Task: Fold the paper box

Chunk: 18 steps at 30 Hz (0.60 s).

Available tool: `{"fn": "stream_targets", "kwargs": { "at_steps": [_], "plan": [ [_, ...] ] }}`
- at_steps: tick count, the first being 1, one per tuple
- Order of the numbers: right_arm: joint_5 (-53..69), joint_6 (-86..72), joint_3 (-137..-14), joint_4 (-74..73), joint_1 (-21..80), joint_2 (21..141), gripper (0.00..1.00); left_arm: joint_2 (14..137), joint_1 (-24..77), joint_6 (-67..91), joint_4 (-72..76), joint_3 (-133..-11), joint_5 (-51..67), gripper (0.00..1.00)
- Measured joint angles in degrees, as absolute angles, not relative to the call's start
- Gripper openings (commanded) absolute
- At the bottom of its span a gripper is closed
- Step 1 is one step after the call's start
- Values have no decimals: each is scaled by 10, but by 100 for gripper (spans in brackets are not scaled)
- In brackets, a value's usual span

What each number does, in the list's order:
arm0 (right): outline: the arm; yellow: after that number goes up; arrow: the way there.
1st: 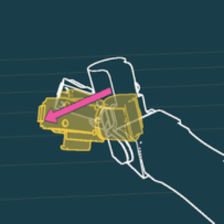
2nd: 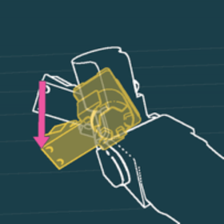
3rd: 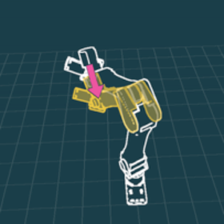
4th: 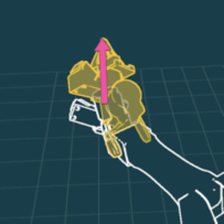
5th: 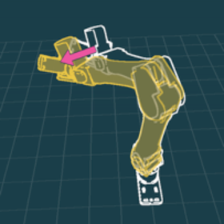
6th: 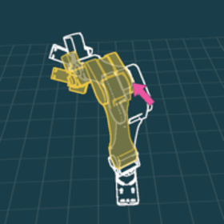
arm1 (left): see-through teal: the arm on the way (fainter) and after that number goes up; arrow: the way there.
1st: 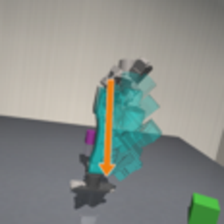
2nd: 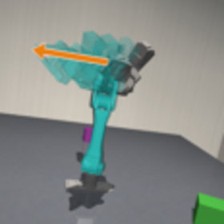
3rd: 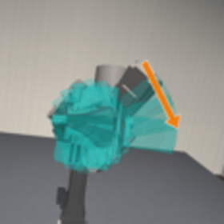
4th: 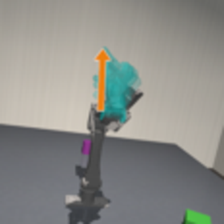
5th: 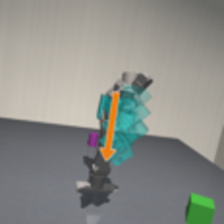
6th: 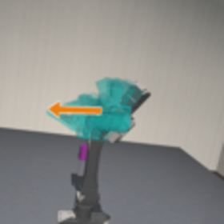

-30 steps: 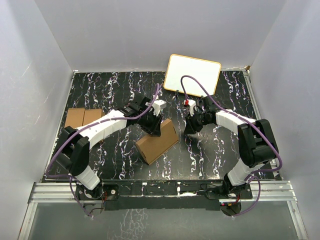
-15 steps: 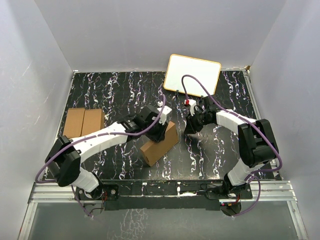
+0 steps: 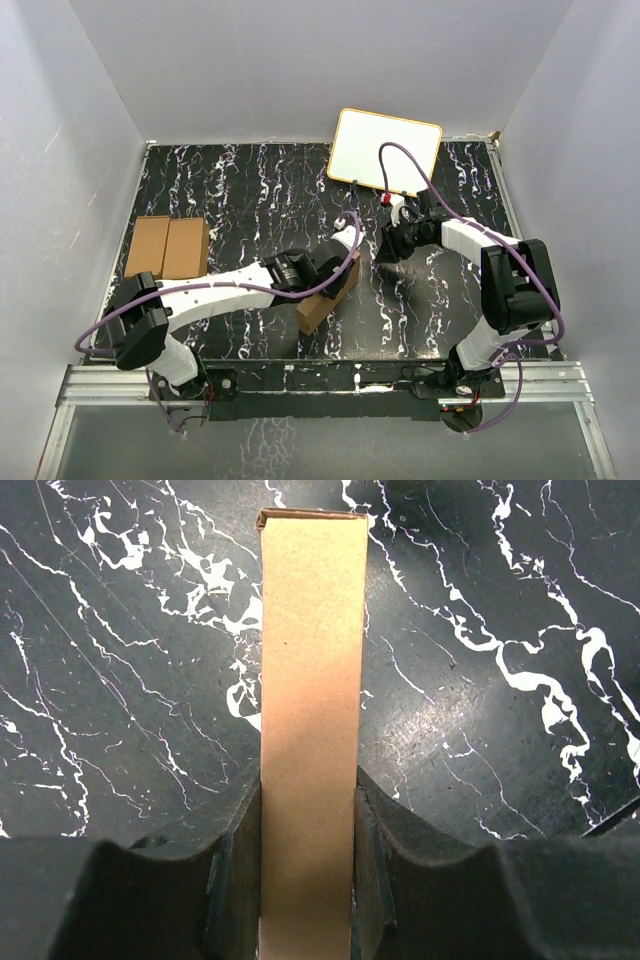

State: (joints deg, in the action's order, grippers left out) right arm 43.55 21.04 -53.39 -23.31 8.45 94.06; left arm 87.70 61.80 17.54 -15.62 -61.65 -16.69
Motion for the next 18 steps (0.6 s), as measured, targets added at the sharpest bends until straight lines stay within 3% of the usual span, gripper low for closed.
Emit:
{"fn": "stream_targets", "kwargs": {
  "at_steps": [18],
  "plan": [
    [438,208,-534,-224,81,936,29,926,670,222,-149,-644,-288,0]
  ]
}}
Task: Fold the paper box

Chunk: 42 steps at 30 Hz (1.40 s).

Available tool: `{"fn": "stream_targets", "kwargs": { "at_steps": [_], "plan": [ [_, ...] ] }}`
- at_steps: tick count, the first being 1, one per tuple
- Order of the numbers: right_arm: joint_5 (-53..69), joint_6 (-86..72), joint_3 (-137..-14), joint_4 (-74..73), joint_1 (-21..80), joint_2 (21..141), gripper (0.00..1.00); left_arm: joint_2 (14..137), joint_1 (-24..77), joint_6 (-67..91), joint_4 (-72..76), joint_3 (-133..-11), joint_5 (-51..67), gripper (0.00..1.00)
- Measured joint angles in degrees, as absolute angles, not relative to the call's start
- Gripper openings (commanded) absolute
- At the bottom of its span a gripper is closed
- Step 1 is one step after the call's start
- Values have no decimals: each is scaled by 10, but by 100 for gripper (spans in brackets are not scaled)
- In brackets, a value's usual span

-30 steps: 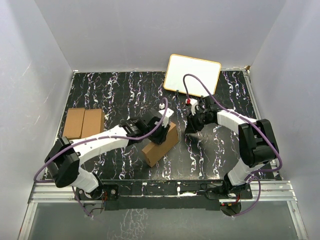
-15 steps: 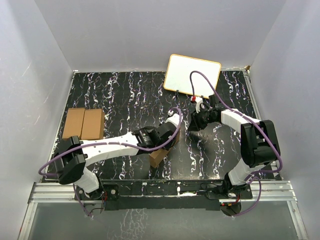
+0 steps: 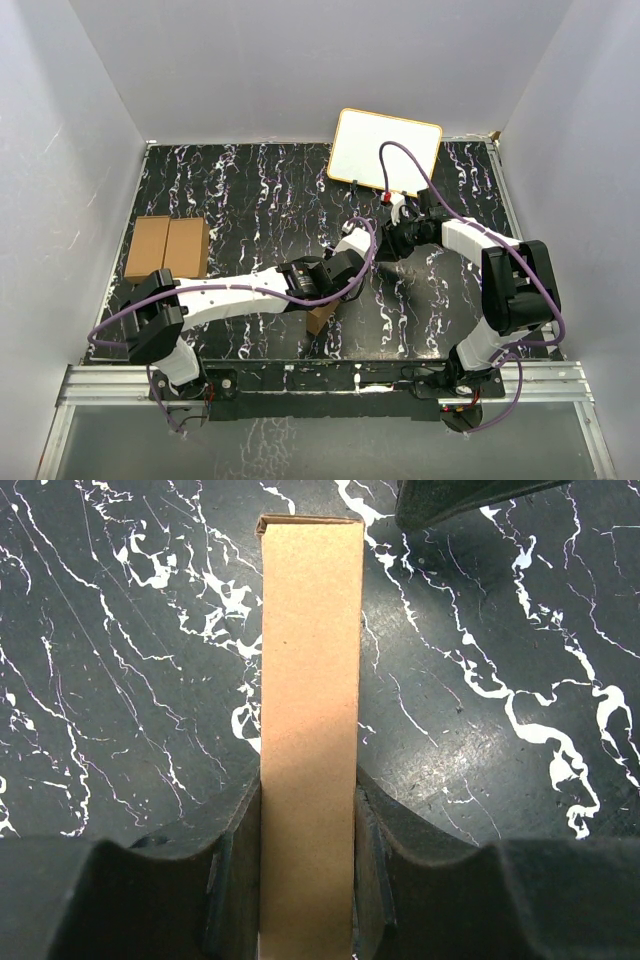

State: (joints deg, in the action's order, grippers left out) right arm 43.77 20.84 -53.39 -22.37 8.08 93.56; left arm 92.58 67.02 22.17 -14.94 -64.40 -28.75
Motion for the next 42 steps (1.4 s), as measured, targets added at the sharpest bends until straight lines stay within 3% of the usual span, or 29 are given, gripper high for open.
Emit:
{"fn": "stream_targets", "kwargs": {
  "at_steps": [21,36,42],
  "plan": [
    [441,206,-534,-221,62,923,29,913,643,212,-150,-644,-272,0],
    [447,206,-534,-221,51,923,29,785,439,203,-149,-595,-157,0],
    [448,206,-534,-220,51,923,29,770,361,183,-152,-595,-163,0]
  ]
}}
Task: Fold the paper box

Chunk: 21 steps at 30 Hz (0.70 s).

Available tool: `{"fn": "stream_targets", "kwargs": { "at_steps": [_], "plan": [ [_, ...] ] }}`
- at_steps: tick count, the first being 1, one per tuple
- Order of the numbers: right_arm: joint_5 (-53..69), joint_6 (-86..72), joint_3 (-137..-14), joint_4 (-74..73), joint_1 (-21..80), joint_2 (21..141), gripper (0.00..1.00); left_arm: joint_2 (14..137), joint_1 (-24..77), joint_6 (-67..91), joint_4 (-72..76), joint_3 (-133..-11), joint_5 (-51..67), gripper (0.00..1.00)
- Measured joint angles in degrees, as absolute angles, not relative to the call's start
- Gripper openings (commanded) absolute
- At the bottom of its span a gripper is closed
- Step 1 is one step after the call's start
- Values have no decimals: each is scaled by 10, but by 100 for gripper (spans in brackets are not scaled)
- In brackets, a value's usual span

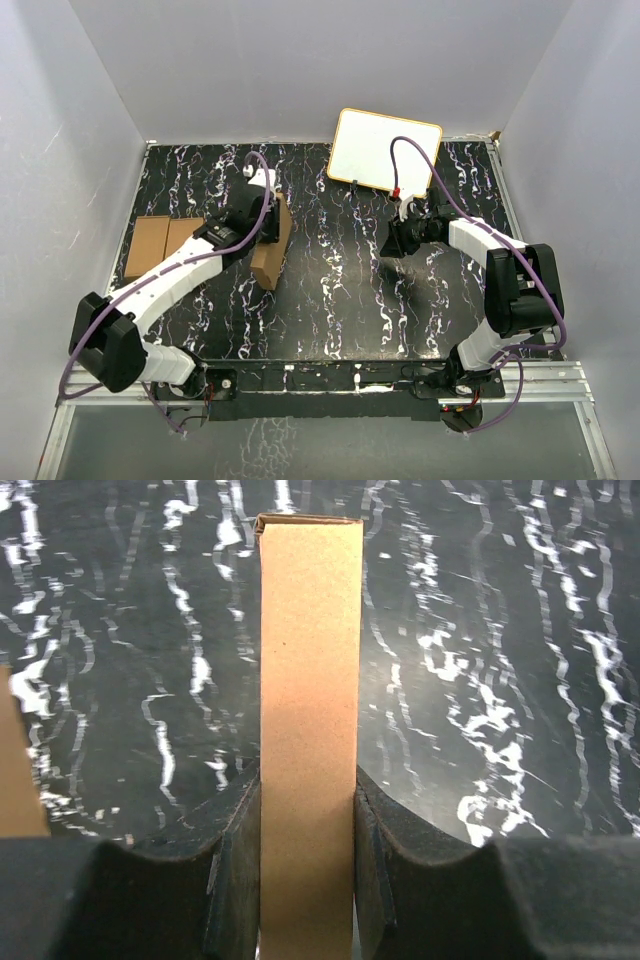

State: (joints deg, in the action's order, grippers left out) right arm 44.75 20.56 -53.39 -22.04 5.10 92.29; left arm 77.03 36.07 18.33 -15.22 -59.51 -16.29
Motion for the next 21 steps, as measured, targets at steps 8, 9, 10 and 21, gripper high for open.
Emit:
{"fn": "stream_targets", "kwargs": {
  "at_steps": [8,9,10,21],
  "plan": [
    [448,206,-534,-220,51,923,29,828,290,161,-135,-597,-174,0],
    [448,206,-534,-220,51,923,29,848,283,161,-132,-601,-171,0],
    [448,206,-534,-220,51,923,29,869,278,161,-130,-605,-170,0],
    [448,205,-534,-220,49,923,30,938,270,165,-100,-657,-189,34]
  ]
}}
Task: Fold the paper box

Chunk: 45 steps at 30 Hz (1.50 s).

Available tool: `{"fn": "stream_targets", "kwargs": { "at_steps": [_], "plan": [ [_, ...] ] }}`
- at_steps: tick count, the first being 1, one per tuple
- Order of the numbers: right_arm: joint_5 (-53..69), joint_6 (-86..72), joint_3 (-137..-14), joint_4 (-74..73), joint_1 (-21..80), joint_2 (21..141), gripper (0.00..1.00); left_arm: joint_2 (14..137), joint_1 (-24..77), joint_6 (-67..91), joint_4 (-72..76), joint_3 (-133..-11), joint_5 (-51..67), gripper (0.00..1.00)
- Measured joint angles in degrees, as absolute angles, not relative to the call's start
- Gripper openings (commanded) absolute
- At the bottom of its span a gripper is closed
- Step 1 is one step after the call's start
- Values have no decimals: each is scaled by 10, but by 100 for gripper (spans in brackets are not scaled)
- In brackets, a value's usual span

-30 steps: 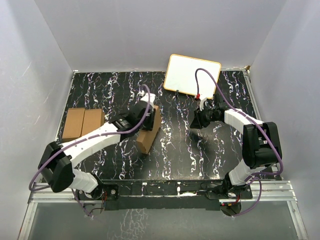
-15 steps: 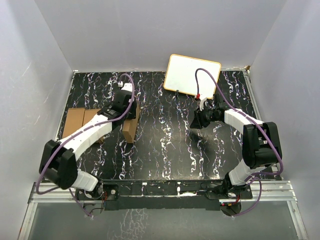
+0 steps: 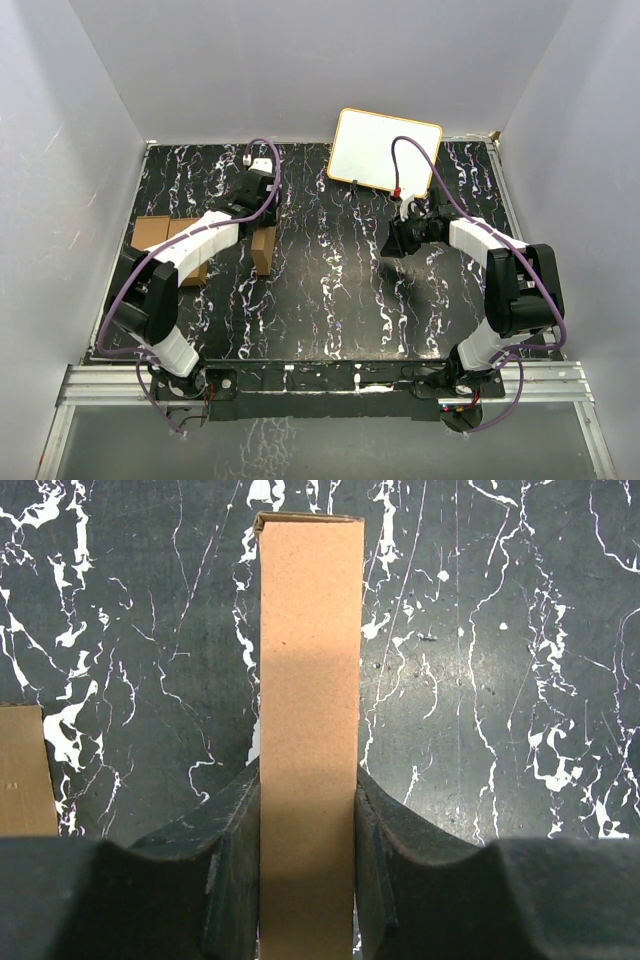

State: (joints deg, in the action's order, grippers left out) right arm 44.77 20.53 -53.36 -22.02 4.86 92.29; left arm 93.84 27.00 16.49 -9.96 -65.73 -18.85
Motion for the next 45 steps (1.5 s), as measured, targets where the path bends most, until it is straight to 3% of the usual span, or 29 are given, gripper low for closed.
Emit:
{"fn": "stream_targets", "kwargs": {
  "at_steps": [3,11,21,33,45],
  "plan": [
    [448,205,-534,-220,48,923,30,939,270,162,-110,-663,-188,50],
    [448,205,-534,-220,48,923,30,943,269,156,-170,-696,-162,66],
    [448,205,-534,-220,48,923,30,922,269,175,-185,-702,-83,68],
    [448,204,-534,-220,45,923,30,893,271,249,-117,-650,101,69],
    [449,210,-534,-221,21,916,31,806,259,259,-1,-588,185,81]
  ]
}}
